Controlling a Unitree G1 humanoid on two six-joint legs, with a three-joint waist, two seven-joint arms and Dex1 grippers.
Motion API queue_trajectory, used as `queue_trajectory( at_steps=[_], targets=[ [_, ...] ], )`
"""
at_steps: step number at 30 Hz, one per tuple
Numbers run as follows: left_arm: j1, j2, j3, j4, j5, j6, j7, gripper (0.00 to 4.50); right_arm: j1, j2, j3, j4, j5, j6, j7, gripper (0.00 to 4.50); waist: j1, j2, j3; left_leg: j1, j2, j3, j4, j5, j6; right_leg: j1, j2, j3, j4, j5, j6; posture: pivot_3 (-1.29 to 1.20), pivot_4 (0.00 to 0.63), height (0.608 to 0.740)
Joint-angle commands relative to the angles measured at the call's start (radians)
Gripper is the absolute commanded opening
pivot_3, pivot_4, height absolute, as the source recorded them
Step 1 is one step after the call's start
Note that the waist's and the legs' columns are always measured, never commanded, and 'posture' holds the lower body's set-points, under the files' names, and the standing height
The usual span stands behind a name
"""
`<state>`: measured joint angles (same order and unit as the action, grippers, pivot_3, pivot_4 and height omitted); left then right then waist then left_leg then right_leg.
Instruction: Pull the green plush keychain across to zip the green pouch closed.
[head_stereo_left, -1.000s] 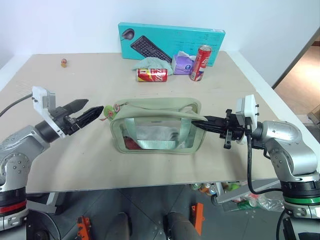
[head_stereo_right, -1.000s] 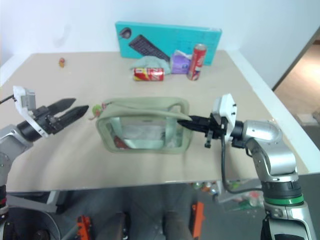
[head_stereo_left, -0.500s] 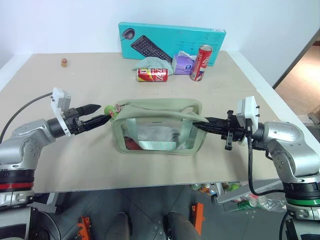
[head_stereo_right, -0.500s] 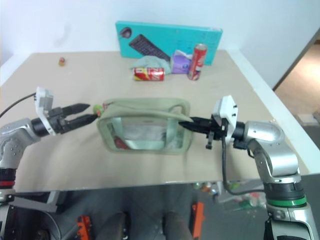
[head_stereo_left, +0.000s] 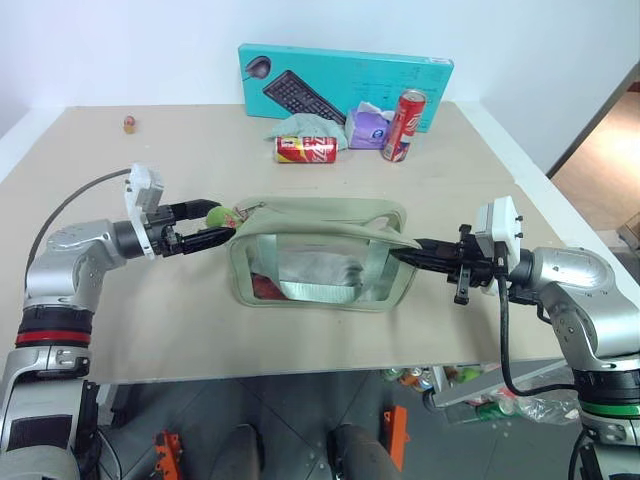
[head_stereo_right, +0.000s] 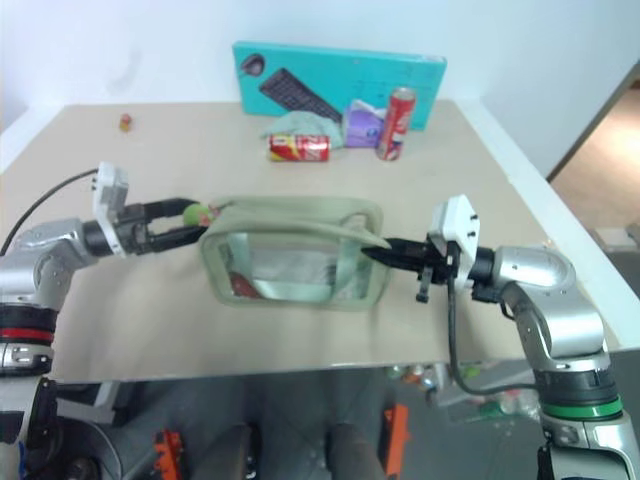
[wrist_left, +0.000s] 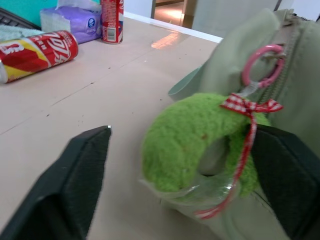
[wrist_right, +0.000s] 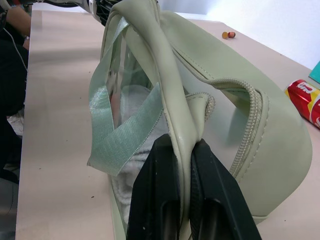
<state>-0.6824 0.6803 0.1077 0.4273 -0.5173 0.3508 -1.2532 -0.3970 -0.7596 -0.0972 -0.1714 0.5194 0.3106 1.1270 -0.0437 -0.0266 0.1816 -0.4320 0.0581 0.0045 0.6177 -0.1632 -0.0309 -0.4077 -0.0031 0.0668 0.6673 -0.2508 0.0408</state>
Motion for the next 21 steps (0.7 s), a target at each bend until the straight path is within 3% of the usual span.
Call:
queue_trajectory(
  at_steps=[1,8,9,11,12,21],
  targets=[
    [-0.037,-0.007,0.034,-0.002,-0.003,-0.031,0.005,3.52,0.004,-0.023,-0.036,-0.031,0.004,-0.007,-0.004,0.00,0.000,0.000,0.000,0.000,0.000,0.000,0.000,0.000,0.000,0.000,0.000,0.000,0.000,0.000,0.000,0.00,0.150,0.740],
    [-0.032,-0.002,0.050,-0.040,-0.018,-0.015,0.007,1.60,-0.001,-0.027,-0.028,-0.023,-0.001,-0.015,0.001,0.00,0.000,0.000,0.000,0.000,0.000,0.000,0.001,0.000,0.000,0.000,0.000,0.000,0.000,0.000,0.000,0.00,0.150,0.740],
    [-0.028,0.000,0.053,-0.050,-0.021,-0.011,0.007,1.07,-0.002,-0.026,-0.027,-0.021,-0.002,-0.016,0.002,0.00,0.000,0.000,0.000,0.000,0.000,0.000,0.001,0.000,0.000,0.000,0.000,0.000,0.000,0.000,0.000,0.00,0.150,0.740],
    [-0.018,0.004,0.059,-0.070,-0.028,-0.001,0.008,0.52,-0.003,-0.026,-0.023,-0.020,-0.003,-0.019,0.005,0.00,0.000,0.000,0.000,0.000,0.000,0.000,0.000,0.000,0.000,0.000,0.000,0.000,0.000,0.000,0.000,0.00,0.150,0.740],
    [-0.014,0.006,0.062,-0.078,-0.030,0.004,0.008,0.02,-0.003,-0.026,-0.022,-0.020,-0.002,-0.019,0.005,0.00,0.000,0.000,0.000,0.000,0.000,0.000,0.000,0.000,0.000,0.000,0.000,0.000,0.000,0.000,0.000,0.00,0.150,0.740],
    [0.014,0.028,0.096,-0.186,-0.059,0.072,0.026,0.02,-0.010,-0.021,-0.014,-0.010,-0.010,-0.027,0.012,0.00,0.000,0.000,0.000,0.000,0.000,0.000,0.001,0.000,0.000,0.000,0.000,0.000,0.000,0.000,0.000,0.00,0.150,0.740]
  ],
)
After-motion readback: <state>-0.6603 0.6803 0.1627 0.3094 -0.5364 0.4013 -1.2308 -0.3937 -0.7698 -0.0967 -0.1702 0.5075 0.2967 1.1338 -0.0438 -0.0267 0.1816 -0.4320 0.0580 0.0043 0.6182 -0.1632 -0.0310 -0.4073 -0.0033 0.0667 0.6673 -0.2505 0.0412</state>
